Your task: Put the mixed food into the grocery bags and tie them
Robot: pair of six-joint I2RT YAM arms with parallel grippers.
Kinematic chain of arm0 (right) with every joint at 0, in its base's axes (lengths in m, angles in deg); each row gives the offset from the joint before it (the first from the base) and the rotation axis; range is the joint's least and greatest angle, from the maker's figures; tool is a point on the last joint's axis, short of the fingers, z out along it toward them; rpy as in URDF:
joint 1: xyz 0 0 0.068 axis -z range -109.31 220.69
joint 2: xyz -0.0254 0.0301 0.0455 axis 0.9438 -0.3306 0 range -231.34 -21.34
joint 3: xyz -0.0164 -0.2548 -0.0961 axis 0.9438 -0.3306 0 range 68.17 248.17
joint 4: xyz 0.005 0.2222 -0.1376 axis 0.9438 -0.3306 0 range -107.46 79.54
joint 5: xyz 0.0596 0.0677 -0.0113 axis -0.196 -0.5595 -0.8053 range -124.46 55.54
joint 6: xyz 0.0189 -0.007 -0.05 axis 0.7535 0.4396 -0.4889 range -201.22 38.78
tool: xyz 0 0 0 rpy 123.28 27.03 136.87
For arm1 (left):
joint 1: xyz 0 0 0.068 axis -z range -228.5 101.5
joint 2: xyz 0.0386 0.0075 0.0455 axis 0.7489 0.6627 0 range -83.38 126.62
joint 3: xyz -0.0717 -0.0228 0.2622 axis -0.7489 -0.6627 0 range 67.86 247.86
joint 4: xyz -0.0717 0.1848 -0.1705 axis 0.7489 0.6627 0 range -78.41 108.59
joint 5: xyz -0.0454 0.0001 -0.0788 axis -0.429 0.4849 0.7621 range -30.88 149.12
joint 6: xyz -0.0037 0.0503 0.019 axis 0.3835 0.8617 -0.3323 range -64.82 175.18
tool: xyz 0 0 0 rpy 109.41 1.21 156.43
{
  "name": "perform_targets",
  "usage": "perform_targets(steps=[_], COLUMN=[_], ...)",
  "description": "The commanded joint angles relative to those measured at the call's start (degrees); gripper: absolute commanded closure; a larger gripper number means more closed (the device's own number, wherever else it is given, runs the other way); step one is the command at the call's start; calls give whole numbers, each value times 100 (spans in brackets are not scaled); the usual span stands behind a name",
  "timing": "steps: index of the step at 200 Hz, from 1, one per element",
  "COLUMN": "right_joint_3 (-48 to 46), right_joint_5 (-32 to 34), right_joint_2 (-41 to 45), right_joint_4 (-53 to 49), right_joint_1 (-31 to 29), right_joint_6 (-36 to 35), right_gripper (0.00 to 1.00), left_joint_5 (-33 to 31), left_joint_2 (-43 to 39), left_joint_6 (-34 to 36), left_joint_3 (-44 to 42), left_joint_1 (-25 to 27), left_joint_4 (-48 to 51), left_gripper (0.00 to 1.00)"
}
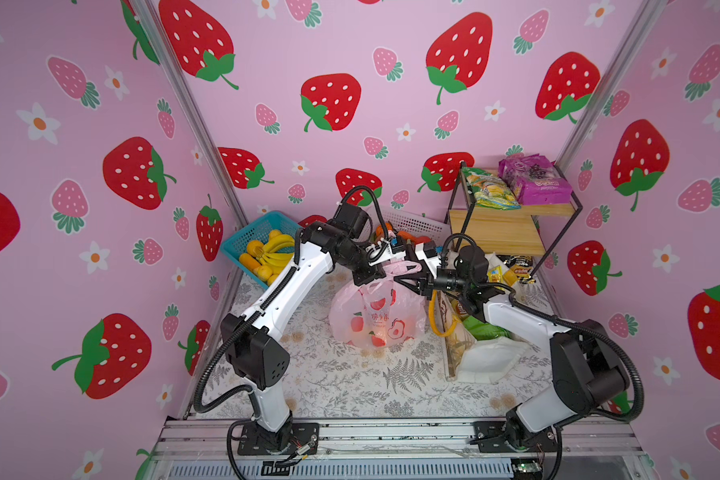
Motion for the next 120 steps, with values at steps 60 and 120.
perform_targets(steps=[60, 120], right_joint_3=[185, -23], right_joint_5=[104, 501], right_joint_2=[-57, 31], right_joint_4=[449, 369], right_joint_1=[-119, -110], right_joint_6=[278, 334], right_gripper=[86, 100], left_joint_5=[86, 165], left_joint_2=[197, -405], left_joint_6=[249, -51], left_joint_3=[459, -76], left_joint_1=[29, -3], left_joint_4=[412, -264], left_gripper=[100, 80])
